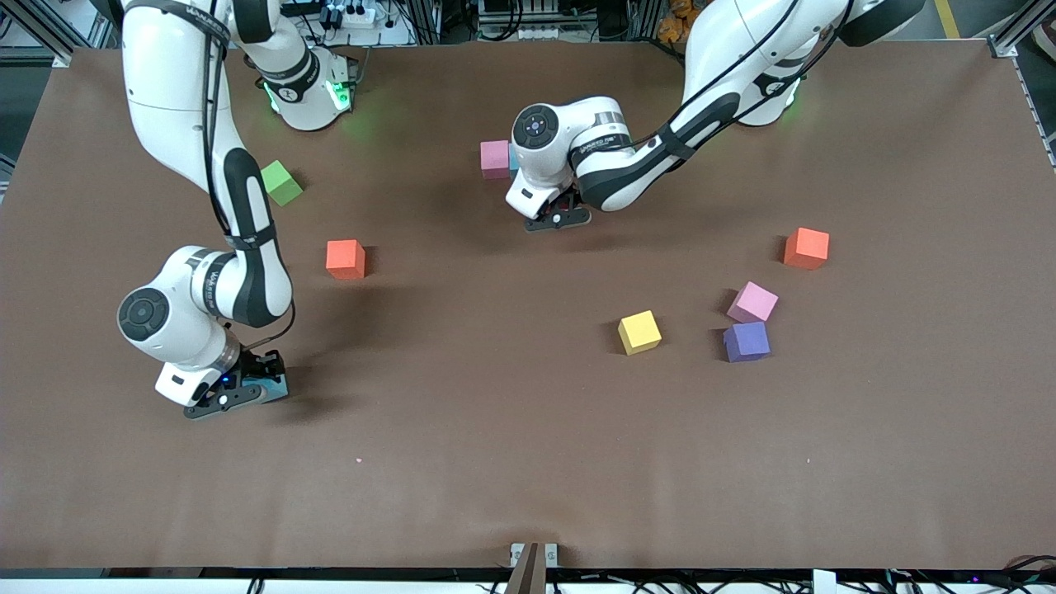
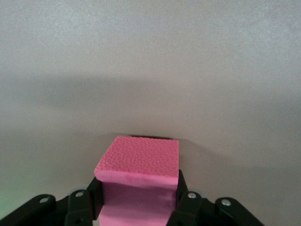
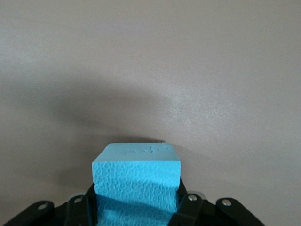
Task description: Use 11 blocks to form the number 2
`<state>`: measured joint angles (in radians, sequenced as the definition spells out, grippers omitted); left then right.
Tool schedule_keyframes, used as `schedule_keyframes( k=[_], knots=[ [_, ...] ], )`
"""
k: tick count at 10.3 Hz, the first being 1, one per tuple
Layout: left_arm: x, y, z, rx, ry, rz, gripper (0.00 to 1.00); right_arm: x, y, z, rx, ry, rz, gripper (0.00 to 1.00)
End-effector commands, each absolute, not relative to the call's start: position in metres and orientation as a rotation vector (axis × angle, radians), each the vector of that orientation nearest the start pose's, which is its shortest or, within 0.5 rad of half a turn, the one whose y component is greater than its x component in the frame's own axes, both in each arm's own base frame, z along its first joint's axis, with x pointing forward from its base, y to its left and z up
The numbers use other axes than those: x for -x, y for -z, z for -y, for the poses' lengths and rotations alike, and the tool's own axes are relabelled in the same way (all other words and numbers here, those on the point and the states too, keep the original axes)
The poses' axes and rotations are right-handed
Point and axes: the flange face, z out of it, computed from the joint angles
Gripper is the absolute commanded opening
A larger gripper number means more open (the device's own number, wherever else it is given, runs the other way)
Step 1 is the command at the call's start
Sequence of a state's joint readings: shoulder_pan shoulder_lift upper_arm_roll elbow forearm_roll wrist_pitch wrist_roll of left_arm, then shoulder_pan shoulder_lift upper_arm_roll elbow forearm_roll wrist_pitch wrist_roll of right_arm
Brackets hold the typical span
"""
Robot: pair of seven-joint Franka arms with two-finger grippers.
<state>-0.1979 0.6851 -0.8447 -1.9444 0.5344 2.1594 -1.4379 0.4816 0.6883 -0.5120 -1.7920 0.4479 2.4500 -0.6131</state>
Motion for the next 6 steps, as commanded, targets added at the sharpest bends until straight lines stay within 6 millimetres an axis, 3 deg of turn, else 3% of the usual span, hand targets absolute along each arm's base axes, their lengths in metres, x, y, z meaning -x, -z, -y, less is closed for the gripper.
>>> schedule_keyframes(
  k=[1, 6],
  knots=[
    [-0.3264, -0.2084, 0.4979, 3.000, -0.179, 0.170, 0.32, -0.6517, -0.2332, -0.0065, 3.085, 0.137, 0.609, 0.32],
    [-0.3249, -0.2027, 0.5001, 3.013, -0.195, 0.196, 0.32, -0.6509, -0.2331, -0.0023, 3.084, 0.135, 0.620, 0.34]
  ],
)
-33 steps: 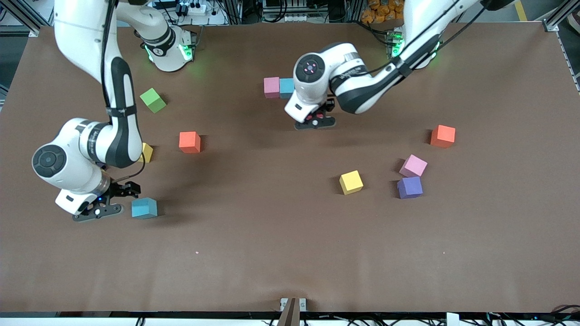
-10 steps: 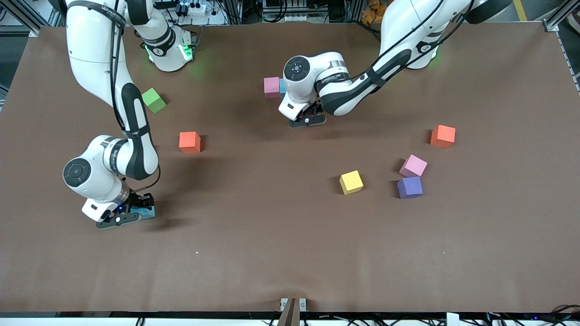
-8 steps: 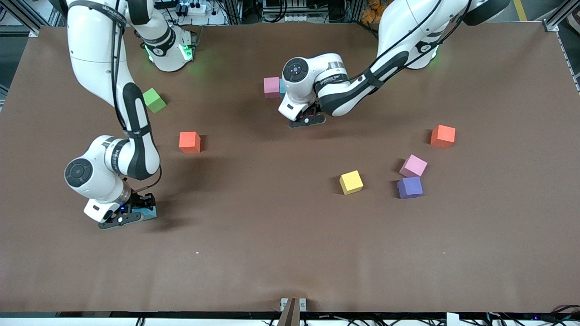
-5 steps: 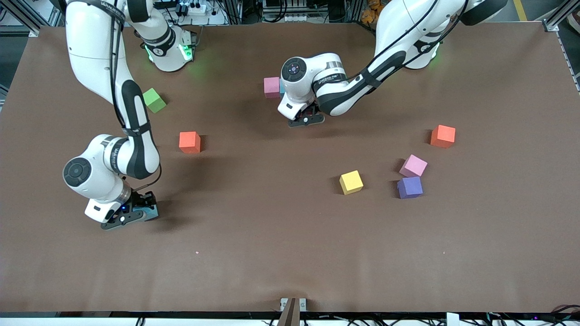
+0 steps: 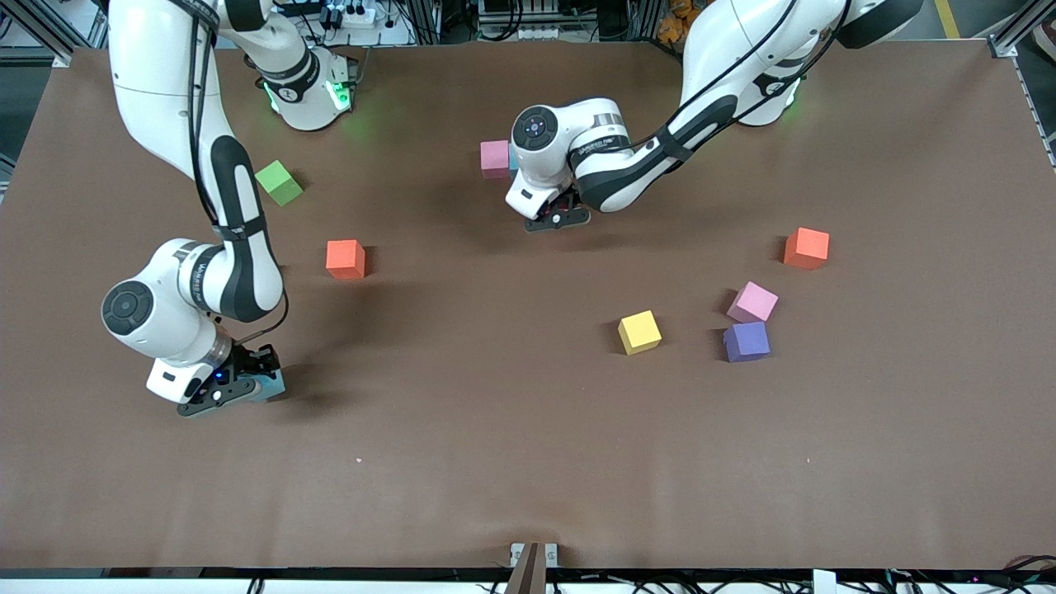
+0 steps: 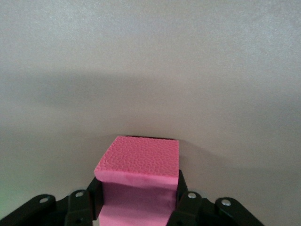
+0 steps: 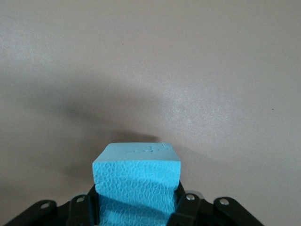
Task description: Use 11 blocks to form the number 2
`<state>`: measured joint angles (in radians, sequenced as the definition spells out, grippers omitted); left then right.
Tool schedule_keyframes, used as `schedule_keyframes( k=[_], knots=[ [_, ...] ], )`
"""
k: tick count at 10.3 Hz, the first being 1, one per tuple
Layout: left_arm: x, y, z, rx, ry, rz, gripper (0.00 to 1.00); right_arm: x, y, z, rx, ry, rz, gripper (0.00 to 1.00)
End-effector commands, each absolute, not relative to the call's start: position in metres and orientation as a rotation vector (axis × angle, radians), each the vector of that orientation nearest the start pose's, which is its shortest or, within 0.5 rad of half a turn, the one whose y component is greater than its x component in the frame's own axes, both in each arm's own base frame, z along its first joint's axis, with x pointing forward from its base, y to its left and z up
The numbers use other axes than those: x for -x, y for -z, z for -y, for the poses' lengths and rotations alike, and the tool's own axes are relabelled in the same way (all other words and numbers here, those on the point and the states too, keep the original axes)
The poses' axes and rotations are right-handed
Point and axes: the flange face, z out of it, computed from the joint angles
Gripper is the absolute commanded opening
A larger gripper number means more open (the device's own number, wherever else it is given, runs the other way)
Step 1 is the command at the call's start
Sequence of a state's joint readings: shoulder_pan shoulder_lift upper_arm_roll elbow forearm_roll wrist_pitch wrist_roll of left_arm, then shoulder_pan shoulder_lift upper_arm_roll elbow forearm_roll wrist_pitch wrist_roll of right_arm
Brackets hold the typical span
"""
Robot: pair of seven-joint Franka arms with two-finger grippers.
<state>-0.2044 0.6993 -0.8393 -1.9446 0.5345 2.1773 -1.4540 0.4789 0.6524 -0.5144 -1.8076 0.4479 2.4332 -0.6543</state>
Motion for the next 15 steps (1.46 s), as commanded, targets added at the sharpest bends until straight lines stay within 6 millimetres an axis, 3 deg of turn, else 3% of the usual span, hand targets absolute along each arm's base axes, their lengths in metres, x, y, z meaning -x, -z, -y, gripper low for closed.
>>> schedule_keyframes(
  k=[1, 3, 4, 5, 6, 9, 11, 14, 15],
  knots=[
    [-0.324, -0.203, 0.501, 3.015, -0.194, 0.194, 0.32, -0.651, -0.232, -0.002, 3.085, 0.135, 0.620, 0.34],
    [-0.320, -0.198, 0.502, 3.006, -0.198, 0.183, 0.33, -0.651, -0.233, -0.002, 3.085, 0.137, 0.621, 0.35],
    [-0.320, -0.197, 0.502, 3.004, -0.197, 0.182, 0.41, -0.651, -0.233, -0.002, 3.085, 0.137, 0.621, 0.35],
    [-0.322, -0.196, 0.500, 3.000, -0.195, 0.192, 0.59, -0.651, -0.233, -0.002, 3.085, 0.137, 0.624, 0.35],
    [-0.325, -0.196, 0.498, 2.998, -0.194, 0.204, 1.00, -0.651, -0.233, -0.002, 3.085, 0.137, 0.624, 0.35],
    [-0.350, -0.211, 0.489, 3.004, -0.169, 0.281, 1.00, -0.652, -0.234, -0.002, 3.081, 0.140, 0.640, 0.35],
    [-0.356, -0.225, 0.492, 3.025, -0.143, 0.297, 1.00, -0.652, -0.235, -0.004, 3.074, 0.142, 0.673, 0.35],
    [-0.384, -0.280, 0.503, 3.100, -0.154, 0.460, 1.00, -0.645, -0.259, -0.007, 2.978, 0.176, 0.950, 0.35],
    [-0.398, -0.294, 0.495, 3.101, -0.123, 0.496, 1.00, -0.640, -0.266, -0.021, 2.946, 0.185, 1.008, 0.35]
  ],
)
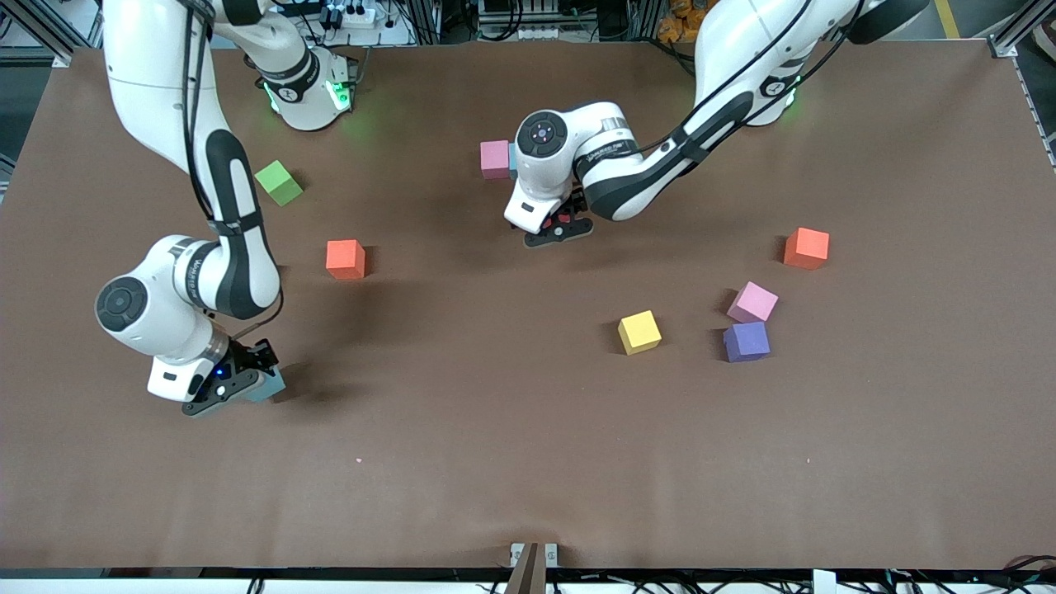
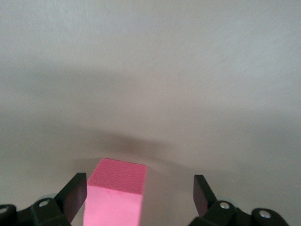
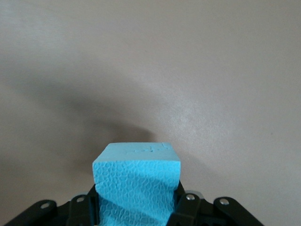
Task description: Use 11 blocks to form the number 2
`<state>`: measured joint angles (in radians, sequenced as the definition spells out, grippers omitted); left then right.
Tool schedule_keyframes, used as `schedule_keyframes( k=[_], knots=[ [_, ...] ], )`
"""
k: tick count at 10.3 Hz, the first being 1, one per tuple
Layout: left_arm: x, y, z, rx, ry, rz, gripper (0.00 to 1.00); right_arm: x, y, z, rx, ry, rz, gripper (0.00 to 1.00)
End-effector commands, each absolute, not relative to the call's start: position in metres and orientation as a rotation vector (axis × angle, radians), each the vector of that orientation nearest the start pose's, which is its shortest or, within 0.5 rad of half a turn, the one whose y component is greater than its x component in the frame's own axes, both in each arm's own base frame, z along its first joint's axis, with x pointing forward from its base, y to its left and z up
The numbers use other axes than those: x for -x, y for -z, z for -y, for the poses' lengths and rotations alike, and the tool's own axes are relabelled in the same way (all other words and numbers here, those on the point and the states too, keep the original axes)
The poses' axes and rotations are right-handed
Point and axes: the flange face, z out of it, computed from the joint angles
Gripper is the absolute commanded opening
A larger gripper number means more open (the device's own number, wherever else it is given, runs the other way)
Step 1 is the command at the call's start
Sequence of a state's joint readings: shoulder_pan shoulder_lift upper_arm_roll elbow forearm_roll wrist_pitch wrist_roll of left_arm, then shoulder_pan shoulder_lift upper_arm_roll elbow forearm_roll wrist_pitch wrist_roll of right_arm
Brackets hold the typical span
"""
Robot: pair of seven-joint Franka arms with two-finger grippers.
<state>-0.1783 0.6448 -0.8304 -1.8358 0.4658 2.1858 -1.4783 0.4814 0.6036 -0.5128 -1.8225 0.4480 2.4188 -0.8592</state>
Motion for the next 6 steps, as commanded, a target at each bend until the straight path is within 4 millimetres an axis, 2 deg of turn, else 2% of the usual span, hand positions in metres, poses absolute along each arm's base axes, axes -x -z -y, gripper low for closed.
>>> schedule_keyframes(
  k=[1, 2, 3, 4, 5, 6],
  knots=[
    [-0.411, -0.303, 0.485, 3.099, -0.096, 0.530, 1.00, -0.635, -0.275, -0.047, 2.911, 0.197, 1.067, 0.35],
    [-0.432, -0.306, 0.467, 3.090, -0.064, 0.581, 1.00, -0.631, -0.285, -0.074, 2.868, 0.199, 1.132, 0.37],
    [-0.460, -0.308, 0.439, 3.086, -0.054, 0.600, 1.00, -0.626, -0.294, -0.107, 2.817, 0.208, 1.219, 0.37],
    [-0.487, -0.308, 0.409, 3.105, -0.052, 0.509, 1.00, -0.618, -0.296, -0.141, 2.772, 0.191, 1.291, 0.37],
    [-0.512, -0.310, 0.376, 3.109, -0.049, 0.503, 1.00, -0.608, -0.296, -0.177, 2.728, 0.183, 1.372, 0.37],
    [-0.524, -0.314, 0.355, 3.082, -0.057, 0.512, 1.00, -0.596, -0.294, -0.207, 2.682, 0.152, 1.439, 0.37]
  ],
)
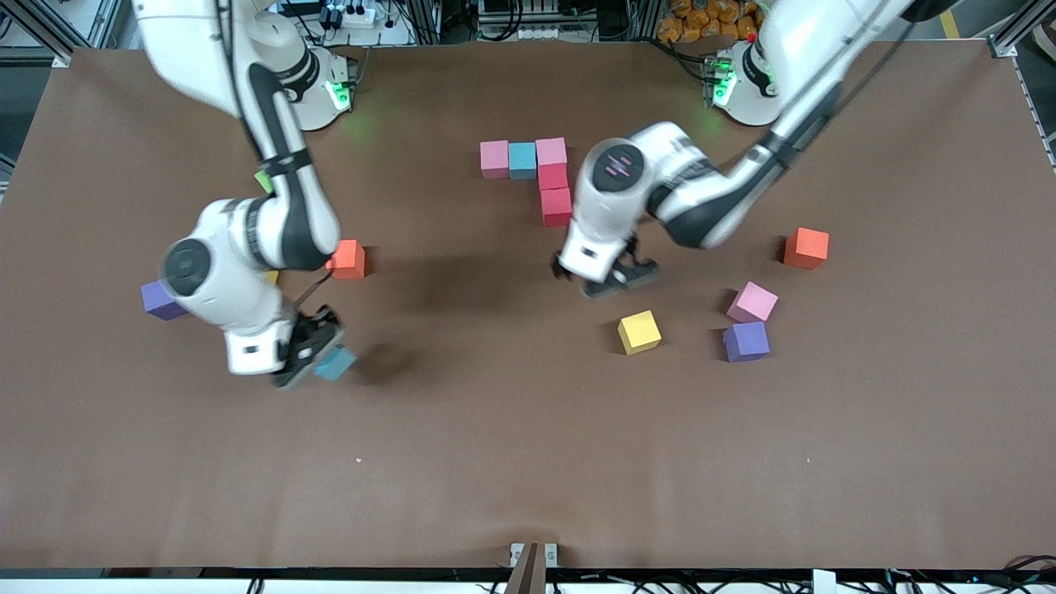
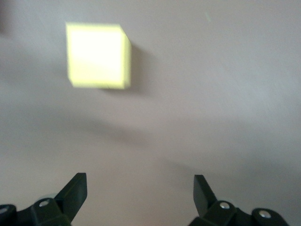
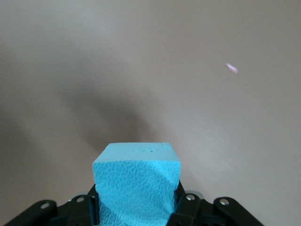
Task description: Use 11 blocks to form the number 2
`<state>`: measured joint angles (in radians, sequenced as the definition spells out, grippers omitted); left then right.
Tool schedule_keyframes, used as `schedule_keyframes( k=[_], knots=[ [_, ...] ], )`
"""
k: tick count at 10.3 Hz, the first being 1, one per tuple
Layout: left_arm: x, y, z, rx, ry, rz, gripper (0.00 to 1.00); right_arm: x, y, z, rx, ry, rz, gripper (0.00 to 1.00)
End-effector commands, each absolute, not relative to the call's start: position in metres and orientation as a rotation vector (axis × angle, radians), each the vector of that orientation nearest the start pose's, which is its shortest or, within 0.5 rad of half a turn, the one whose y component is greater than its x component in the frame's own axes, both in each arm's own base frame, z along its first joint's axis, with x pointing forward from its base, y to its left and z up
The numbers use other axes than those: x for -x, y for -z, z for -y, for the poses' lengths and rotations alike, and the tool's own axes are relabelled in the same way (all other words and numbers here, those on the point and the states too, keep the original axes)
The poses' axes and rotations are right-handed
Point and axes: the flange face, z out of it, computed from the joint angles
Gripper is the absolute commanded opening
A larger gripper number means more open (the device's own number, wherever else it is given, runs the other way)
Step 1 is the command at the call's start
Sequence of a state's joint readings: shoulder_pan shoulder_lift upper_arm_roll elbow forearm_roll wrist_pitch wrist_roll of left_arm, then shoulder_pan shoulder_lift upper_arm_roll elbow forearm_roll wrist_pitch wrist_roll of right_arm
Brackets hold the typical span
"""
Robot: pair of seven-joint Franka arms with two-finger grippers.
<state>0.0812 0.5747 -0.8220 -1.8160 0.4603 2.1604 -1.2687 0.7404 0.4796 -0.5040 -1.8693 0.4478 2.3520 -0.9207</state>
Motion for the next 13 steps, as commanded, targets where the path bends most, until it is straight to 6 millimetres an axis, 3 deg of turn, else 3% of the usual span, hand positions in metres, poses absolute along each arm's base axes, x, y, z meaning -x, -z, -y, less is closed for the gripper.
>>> schedule_keyframes(
  k=[1, 4, 5, 7, 8, 11, 13],
  knots=[
    [-0.538, -0.320, 0.332, 3.065, -0.066, 0.462, 1.00, -0.580, -0.289, -0.239, 2.626, 0.112, 1.521, 0.37],
    [-0.580, -0.328, 0.255, 3.064, -0.087, 0.361, 1.00, -0.517, -0.261, -0.327, 2.478, 0.008, 1.753, 0.37],
    [-0.585, -0.321, 0.234, 3.069, -0.114, 0.278, 1.00, -0.498, -0.255, -0.353, 2.440, -0.014, 1.812, 0.37],
    [-0.598, -0.314, 0.166, 3.081, -0.154, 0.019, 1.00, -0.445, -0.234, -0.413, 2.337, -0.069, 1.976, 0.37],
    [-0.599, -0.314, 0.141, 3.074, -0.165, -0.088, 1.00, -0.418, -0.224, -0.440, 2.289, -0.076, 2.056, 0.37],
    [-0.579, -0.311, 0.111, 3.016, -0.207, -0.200, 1.00, -0.353, -0.205, -0.491, 2.242, -0.075, 2.159, 0.37],
    [-0.553, -0.300, 0.098, 2.963, -0.258, -0.277, 1.00, -0.324, -0.202, -0.507, 2.232, -0.081, 2.175, 0.37]
  ],
)
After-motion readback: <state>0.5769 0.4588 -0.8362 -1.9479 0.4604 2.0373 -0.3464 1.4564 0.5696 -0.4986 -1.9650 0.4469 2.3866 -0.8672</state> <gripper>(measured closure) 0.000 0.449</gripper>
